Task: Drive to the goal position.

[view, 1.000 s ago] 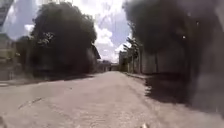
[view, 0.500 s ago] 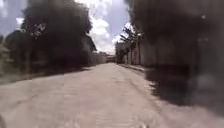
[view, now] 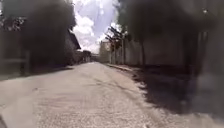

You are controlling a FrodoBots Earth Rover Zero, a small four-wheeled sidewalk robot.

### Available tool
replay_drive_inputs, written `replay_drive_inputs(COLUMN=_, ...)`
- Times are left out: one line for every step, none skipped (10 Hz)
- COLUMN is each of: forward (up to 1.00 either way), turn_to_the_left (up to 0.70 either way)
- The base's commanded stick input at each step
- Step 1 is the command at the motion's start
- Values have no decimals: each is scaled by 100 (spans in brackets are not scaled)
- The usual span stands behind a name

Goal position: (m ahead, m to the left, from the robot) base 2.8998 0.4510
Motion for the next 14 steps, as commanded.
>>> replay_drive_inputs(forward=100, turn_to_the_left=-3)
replay_drive_inputs(forward=100, turn_to_the_left=0)
replay_drive_inputs(forward=100, turn_to_the_left=0)
replay_drive_inputs(forward=100, turn_to_the_left=0)
replay_drive_inputs(forward=100, turn_to_the_left=0)
replay_drive_inputs(forward=100, turn_to_the_left=0)
replay_drive_inputs(forward=100, turn_to_the_left=0)
replay_drive_inputs(forward=100, turn_to_the_left=0)
replay_drive_inputs(forward=100, turn_to_the_left=0)
replay_drive_inputs(forward=100, turn_to_the_left=0)
replay_drive_inputs(forward=100, turn_to_the_left=2)
replay_drive_inputs(forward=100, turn_to_the_left=3)
replay_drive_inputs(forward=100, turn_to_the_left=3)
replay_drive_inputs(forward=100, turn_to_the_left=3)
